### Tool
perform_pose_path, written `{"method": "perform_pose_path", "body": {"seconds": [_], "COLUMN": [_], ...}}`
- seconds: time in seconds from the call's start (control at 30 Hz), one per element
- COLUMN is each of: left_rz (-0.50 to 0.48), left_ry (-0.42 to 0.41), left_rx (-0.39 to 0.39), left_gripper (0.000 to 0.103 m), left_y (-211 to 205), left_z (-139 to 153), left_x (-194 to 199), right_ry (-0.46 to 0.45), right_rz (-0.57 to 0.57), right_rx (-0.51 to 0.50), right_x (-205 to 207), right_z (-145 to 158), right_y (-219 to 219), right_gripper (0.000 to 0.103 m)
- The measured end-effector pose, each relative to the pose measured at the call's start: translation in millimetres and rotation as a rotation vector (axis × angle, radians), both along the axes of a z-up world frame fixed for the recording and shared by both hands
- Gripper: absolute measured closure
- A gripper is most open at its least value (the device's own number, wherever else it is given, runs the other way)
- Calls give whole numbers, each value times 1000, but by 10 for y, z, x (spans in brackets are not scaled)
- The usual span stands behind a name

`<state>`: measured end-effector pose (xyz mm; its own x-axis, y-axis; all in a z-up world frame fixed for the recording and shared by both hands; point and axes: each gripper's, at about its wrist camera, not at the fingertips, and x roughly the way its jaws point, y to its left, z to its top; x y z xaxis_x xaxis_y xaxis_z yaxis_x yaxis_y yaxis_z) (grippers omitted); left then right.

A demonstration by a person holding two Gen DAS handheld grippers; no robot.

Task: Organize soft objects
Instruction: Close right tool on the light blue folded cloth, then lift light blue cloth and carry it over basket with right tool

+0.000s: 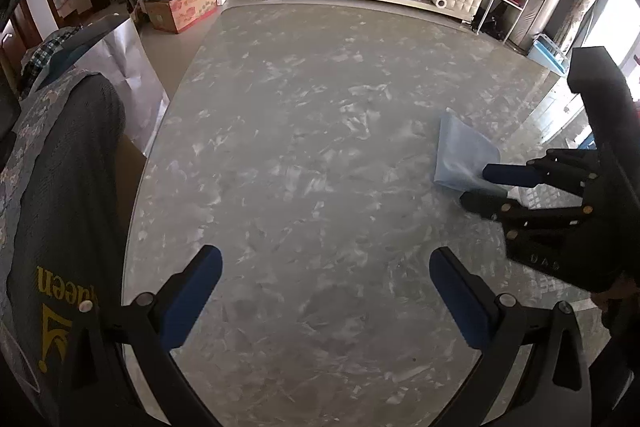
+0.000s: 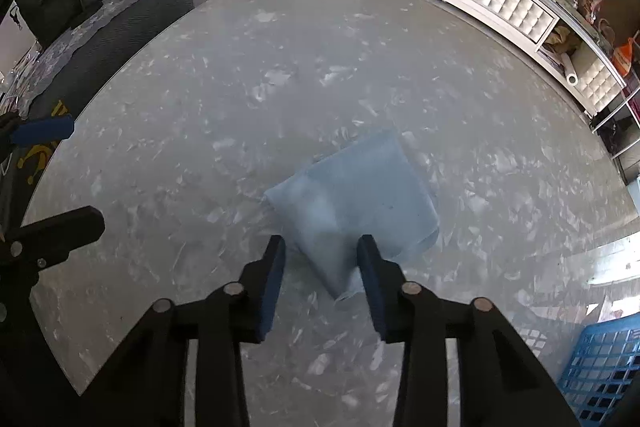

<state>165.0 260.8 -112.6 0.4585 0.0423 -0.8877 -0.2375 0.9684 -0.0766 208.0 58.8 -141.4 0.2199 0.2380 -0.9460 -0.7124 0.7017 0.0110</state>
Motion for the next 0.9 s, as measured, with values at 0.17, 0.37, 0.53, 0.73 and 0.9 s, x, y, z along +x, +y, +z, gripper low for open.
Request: {"method": "perform_pose_path", "body": {"seconds": [0.17, 0.37, 0.53, 0.73, 0.9], "left_rz": [6, 2, -6, -26, -56], "left_ry": [7, 3, -11, -13, -48], "left_rx": [3, 4, -2, -8, -58], "left_gripper": [0, 0, 0, 0, 0], "left_y": [25, 17, -7, -133, -345], "left_z": [-16, -2, 27, 105, 322], "left_x": [11, 11, -2, -50, -138], "right_ry": [-10, 7, 30, 27, 12], "right_rz": [-1, -29, -37, -50, -74], "right_rx": [1, 9, 45, 111, 149], "right_x": [29, 81, 11, -170, -304], "right_z": [-21, -34, 43, 375, 635], "right_y": [-70, -98, -160, -335, -574], "right_gripper": [87, 98, 98, 98, 98]}}
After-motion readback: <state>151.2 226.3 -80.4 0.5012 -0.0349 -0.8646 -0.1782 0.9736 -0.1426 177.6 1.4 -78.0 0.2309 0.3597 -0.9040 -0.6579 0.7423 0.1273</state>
